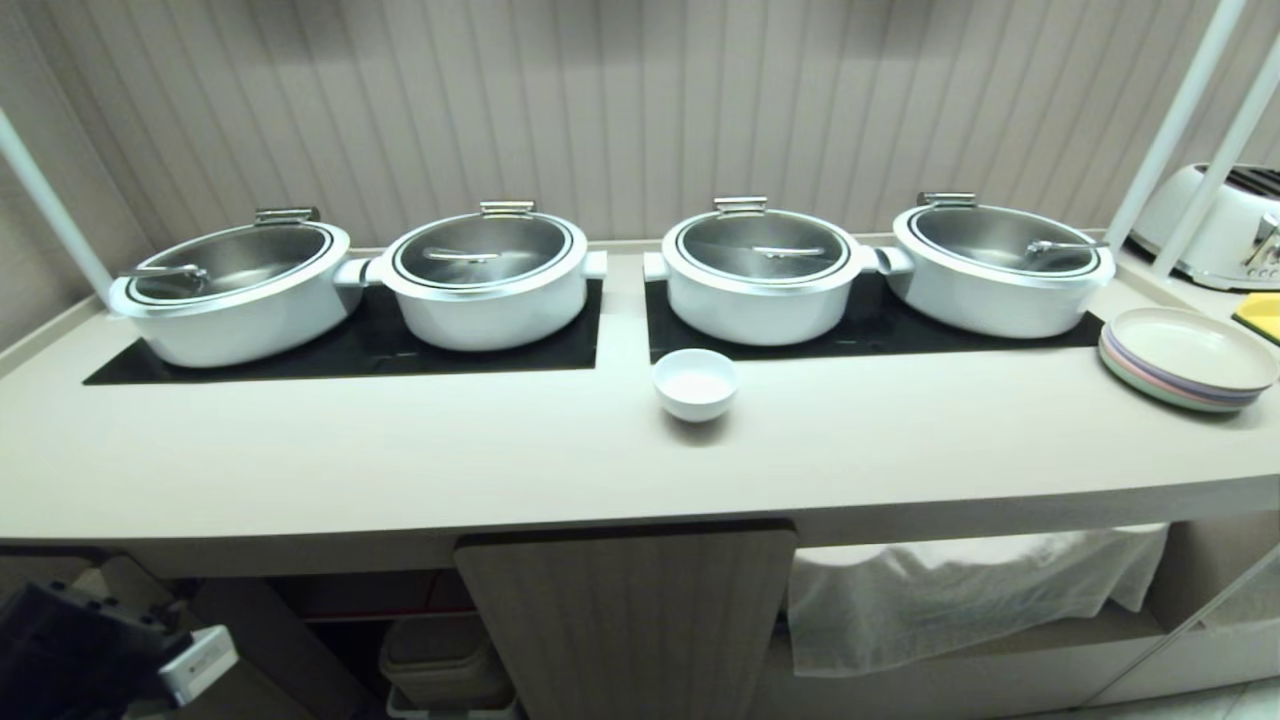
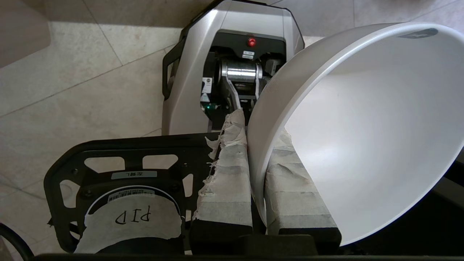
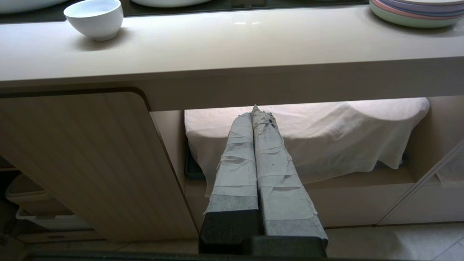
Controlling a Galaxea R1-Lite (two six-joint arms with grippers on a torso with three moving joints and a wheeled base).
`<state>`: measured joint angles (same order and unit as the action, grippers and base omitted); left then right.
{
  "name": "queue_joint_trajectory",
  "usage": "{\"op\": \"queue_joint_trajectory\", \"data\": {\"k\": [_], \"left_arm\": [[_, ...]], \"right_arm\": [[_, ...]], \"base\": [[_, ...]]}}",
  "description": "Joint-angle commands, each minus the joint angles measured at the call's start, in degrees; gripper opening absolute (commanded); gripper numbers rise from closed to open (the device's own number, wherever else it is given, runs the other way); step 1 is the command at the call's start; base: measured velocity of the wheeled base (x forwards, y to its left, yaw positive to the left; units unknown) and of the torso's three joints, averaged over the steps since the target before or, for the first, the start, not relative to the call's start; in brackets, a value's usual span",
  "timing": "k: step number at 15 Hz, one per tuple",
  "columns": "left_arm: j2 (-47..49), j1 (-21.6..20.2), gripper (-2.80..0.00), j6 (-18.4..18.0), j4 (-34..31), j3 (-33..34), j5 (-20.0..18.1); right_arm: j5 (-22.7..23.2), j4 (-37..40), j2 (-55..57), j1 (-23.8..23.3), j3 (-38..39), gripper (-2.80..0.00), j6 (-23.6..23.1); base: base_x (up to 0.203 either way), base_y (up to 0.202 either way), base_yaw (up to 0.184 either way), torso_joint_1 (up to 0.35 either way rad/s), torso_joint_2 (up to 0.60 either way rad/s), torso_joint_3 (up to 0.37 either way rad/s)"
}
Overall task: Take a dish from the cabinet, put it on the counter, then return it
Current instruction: Put it back into the cabinet
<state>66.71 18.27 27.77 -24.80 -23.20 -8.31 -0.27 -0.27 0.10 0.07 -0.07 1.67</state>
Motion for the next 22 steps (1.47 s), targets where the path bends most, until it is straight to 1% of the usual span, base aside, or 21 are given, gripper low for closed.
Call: {"op": "queue_joint_trajectory", "data": {"k": [1,22], "left_arm": [[0.3,0.0,-2.8,0.1,-0.1,-0.1,-0.1],[1.8,0.0,-2.8,0.2,1.1,-0.6,0.1]], "right_arm": [[0.0,0.0,0.1,0.0,0.0,-2.8,0.0],[0.0,0.0,0.1,0.0,0.0,-2.8,0.1]], "base": [[0.0,0.0,0.0,-0.137,0.3,0.157],[0.0,0.0,0.0,-0.155,0.33,0.168]]}}
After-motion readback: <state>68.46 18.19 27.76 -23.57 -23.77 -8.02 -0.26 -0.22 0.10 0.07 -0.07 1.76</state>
